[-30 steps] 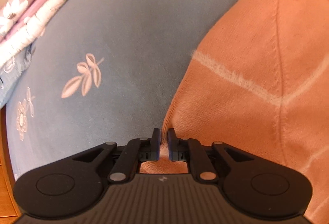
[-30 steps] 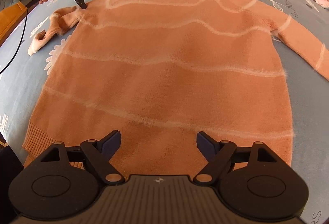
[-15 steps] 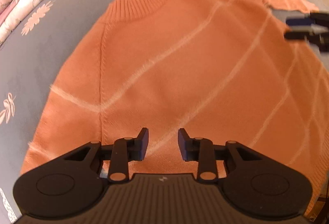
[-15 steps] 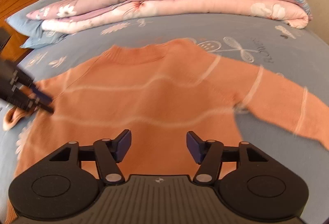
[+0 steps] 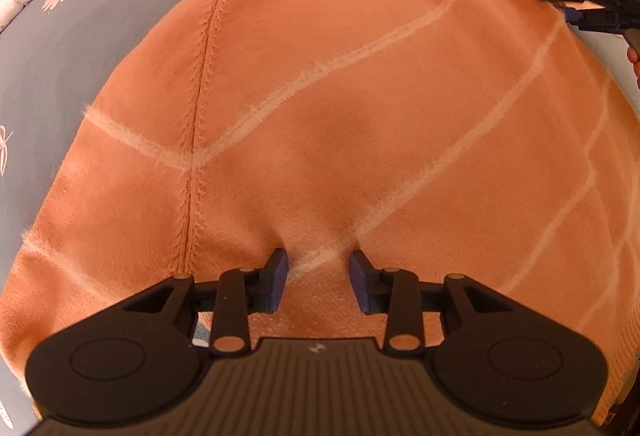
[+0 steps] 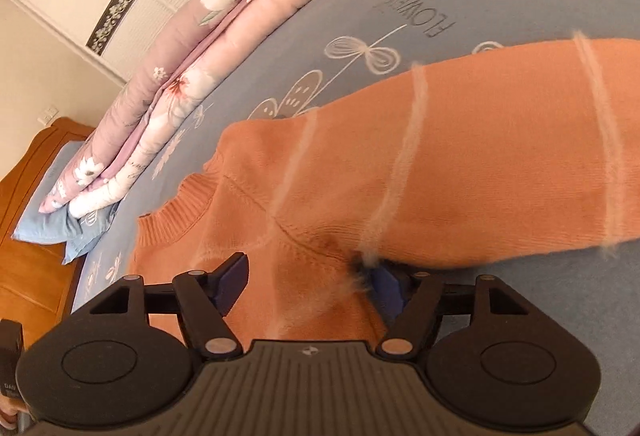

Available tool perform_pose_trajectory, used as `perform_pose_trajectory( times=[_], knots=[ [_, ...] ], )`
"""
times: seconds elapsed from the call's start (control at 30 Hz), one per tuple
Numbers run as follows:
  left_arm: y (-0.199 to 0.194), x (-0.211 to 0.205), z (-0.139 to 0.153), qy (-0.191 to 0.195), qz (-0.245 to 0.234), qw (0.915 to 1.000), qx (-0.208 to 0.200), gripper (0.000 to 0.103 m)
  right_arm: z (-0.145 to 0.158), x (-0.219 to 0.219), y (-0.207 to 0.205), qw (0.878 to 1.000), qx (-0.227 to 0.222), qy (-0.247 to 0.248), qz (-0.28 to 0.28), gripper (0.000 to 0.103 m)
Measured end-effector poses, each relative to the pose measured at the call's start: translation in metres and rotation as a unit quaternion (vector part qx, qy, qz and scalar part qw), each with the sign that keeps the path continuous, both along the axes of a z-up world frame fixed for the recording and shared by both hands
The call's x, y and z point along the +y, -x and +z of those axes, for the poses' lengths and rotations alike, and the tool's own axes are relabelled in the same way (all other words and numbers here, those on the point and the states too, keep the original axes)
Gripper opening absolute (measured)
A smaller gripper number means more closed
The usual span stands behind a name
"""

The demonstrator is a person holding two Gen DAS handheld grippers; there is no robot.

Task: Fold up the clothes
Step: 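Pinch the sweater at the armpit with the right gripper and pull outward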

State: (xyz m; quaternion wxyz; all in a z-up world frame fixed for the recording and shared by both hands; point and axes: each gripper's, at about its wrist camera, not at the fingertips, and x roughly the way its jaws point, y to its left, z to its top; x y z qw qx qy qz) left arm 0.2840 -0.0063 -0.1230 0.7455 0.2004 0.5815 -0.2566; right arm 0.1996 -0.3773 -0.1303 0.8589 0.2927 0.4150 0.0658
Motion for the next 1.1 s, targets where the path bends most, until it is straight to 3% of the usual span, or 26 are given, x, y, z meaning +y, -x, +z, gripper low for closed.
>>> perform_pose_trajectory(
  times=[0.03,0.2,0.3,0.33,0.4,0.5,0.67,0.7,0.73,0.8,0.9,1.0,1.03,1.1],
  knots=[
    [0.0,0.001,0.0,0.004,0.002,1.0,0.0,0.036,0.005,0.005,-0.002,0.999,0.012,0.043,0.013,0.014],
    [0.004,0.001,0.003,0.01,0.009,0.9998,-0.014,0.036,0.019,0.014,-0.003,0.988,0.018,0.152,0.028,0.016],
    [0.002,0.005,0.004,0.007,0.024,0.9993,-0.029,0.036,0.017,0.029,-0.002,0.979,0.023,0.197,0.041,0.033],
    [0.001,0.008,0.005,0.003,0.029,0.999,-0.032,0.036,0.02,0.03,0.003,0.979,0.022,0.195,0.047,0.048],
    [0.003,0.015,0.006,-0.006,0.036,0.9987,-0.037,0.037,0.027,0.027,0.017,0.98,0.019,0.188,0.056,0.062],
    [0.002,0.022,0.005,-0.005,0.047,0.9981,-0.04,0.037,0.034,0.007,0.052,0.985,0.023,0.167,0.046,0.068],
    [-0.002,0.017,0.003,-0.013,0.049,0.9977,-0.045,0.038,0.02,-0.018,0.101,0.994,0.05,0.085,0.056,0.067],
    [-0.004,0.015,0.003,-0.015,0.05,0.9977,-0.045,0.038,0.019,-0.019,0.106,0.994,0.053,0.071,0.059,0.053],
    [-0.006,0.016,0.002,-0.014,0.052,0.9977,-0.041,0.038,0.018,-0.02,0.109,0.994,0.062,0.061,0.058,0.009],
    [-0.011,0.021,0.0,-0.009,0.057,0.9977,-0.036,0.038,0.019,-0.021,0.115,0.994,0.073,0.063,0.053,0.009],
    [-0.012,0.022,0.0,-0.009,0.064,0.997,-0.042,0.038,0.027,-0.016,0.123,0.99,0.071,0.116,0.047,0.009],
    [-0.007,0.018,0.002,-0.022,0.062,0.9961,-0.059,0.039,0.03,-0.002,0.125,0.978,0.082,0.184,0.054,0.011],
    [-0.006,0.017,0.004,-0.027,0.064,0.9957,-0.061,0.039,0.032,0.005,0.125,0.972,0.087,0.209,0.055,0.024],
    [-0.006,0.017,0.012,-0.03,0.098,0.9937,-0.046,0.034,0.046,0.022,0.126,0.961,0.077,0.254,0.071,0.031]
  ],
)
